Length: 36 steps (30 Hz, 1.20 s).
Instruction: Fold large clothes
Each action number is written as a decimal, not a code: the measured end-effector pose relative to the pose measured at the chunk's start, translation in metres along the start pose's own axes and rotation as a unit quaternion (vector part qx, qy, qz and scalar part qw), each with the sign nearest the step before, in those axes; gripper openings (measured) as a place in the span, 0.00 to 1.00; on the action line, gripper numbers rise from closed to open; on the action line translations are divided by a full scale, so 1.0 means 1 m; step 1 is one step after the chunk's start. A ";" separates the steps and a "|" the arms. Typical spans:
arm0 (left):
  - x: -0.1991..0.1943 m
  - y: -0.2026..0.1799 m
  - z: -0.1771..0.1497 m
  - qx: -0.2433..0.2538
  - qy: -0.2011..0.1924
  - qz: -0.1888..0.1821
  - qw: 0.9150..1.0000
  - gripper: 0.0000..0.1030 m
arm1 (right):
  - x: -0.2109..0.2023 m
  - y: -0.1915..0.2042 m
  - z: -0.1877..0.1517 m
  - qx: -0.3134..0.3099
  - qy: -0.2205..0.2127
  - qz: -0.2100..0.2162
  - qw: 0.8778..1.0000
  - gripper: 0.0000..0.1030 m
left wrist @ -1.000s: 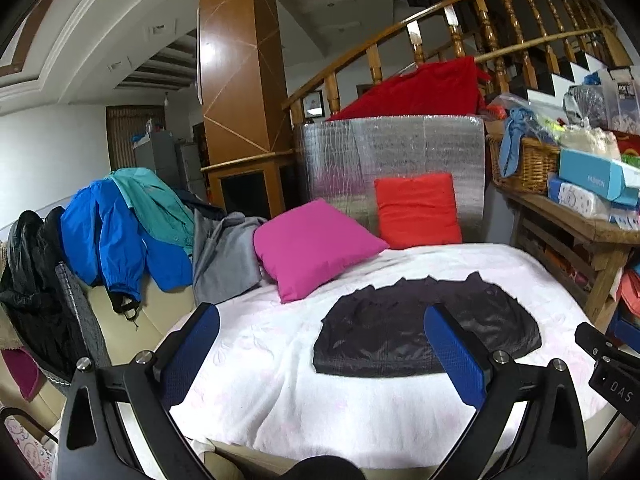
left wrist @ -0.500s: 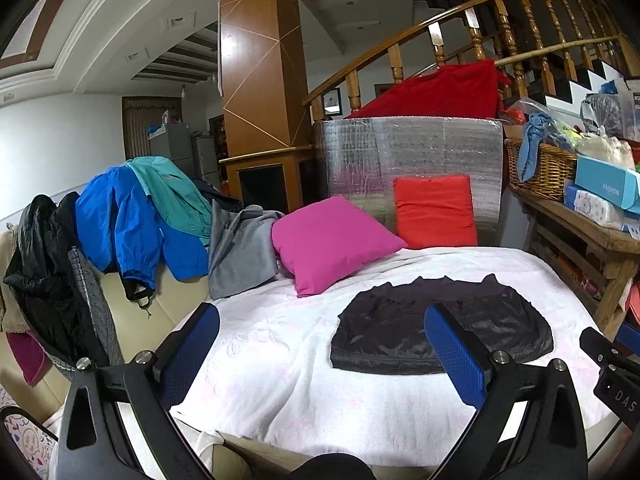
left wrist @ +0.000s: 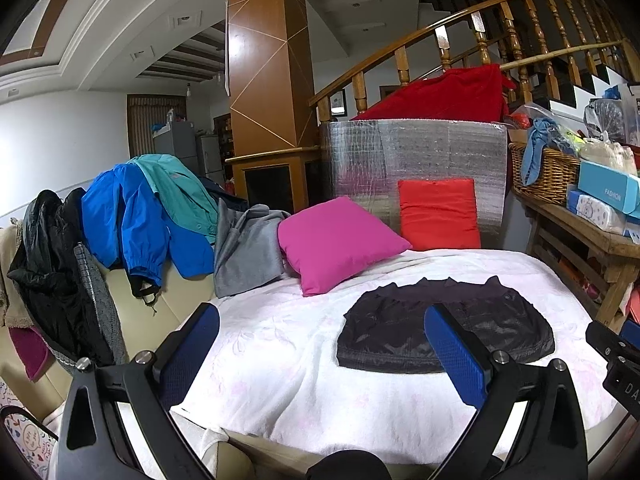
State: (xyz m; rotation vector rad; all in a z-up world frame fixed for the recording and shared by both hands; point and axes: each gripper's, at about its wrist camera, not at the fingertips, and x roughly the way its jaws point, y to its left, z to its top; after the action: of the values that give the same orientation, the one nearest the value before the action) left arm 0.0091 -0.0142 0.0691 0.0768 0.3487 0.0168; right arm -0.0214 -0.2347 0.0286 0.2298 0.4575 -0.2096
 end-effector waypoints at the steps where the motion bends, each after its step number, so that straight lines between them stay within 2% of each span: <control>1: 0.000 0.000 -0.001 0.000 0.001 0.000 1.000 0.99 | 0.001 -0.001 0.000 0.000 0.001 0.001 1.000 0.76; 9: 0.007 0.000 -0.001 0.003 0.007 0.003 1.000 0.99 | 0.006 -0.006 -0.001 0.008 0.006 0.003 1.000 0.76; 18: 0.038 -0.005 -0.002 0.008 0.026 -0.014 1.000 0.99 | 0.031 -0.008 0.007 0.006 0.021 -0.016 1.000 0.76; 36: 0.109 -0.016 -0.005 0.019 0.074 -0.023 0.997 0.99 | 0.108 0.018 0.002 -0.020 0.082 -0.025 0.996 0.76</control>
State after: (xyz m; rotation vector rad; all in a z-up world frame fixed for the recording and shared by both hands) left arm 0.1094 -0.0269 0.0260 0.1063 0.4988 -0.0308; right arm 0.0788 -0.2338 -0.0156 0.1975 0.6310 -0.2308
